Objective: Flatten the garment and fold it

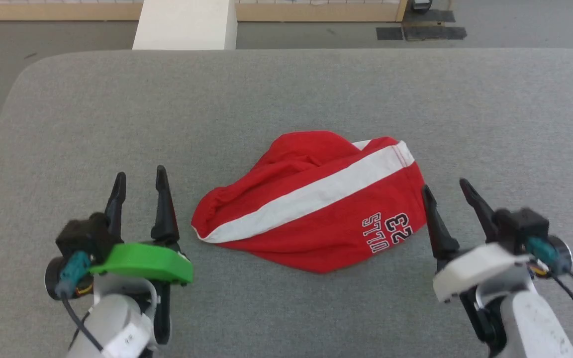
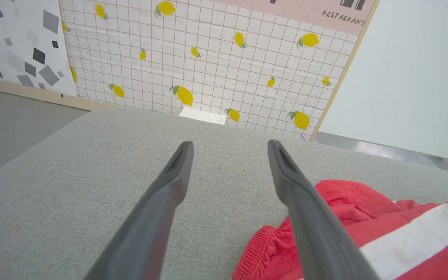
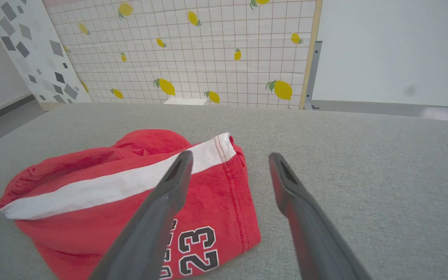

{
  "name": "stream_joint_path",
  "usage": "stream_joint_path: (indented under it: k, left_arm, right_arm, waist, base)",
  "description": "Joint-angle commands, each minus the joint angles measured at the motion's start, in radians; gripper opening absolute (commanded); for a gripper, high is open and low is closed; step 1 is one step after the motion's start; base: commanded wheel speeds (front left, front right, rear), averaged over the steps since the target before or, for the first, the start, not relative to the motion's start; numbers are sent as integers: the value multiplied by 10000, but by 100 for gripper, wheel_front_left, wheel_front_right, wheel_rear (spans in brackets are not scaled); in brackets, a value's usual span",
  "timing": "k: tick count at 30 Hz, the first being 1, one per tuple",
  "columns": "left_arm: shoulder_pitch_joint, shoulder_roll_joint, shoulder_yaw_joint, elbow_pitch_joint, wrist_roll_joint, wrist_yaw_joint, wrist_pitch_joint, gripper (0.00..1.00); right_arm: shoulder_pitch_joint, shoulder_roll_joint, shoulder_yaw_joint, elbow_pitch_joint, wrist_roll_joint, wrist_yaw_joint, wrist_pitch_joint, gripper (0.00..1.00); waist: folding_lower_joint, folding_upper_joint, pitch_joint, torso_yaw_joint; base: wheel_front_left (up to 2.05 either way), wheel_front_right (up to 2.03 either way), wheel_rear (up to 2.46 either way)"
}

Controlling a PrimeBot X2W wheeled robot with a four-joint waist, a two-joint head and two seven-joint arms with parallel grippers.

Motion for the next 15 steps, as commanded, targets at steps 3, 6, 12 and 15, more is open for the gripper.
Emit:
stream_joint_path:
  k: [3, 6, 12, 15]
  left_arm:
    - [601, -712, 716, -651, 1104, -432, -33, 100]
    - [744, -1336, 1315, -909, 1839, -960, -34, 100]
    - [789, -2033, 1919, -1033, 2676, -1700, -35, 100]
    - [760, -2159, 2060, -1043, 2833, -1873, -35, 100]
  right_arm:
    - [-851, 7, 55, 155, 146, -15, 1315, 100]
    - [-1665, -31, -48, 529, 212, -15, 2593, 100]
    - [-2926, -100, -404, 1491, 248, -15, 4480, 100]
    - [-3273, -182, -375, 1809, 212, -15, 4996, 100]
  waist:
    - [0, 0, 388, 299]
    - [0, 0, 635, 492]
    - [0, 0, 992, 892]
    - [0, 0, 1109, 1048]
  base:
    - [0, 0, 0]
    - [0, 0, 0]
    - [0, 0, 0]
    - [0, 0, 0]
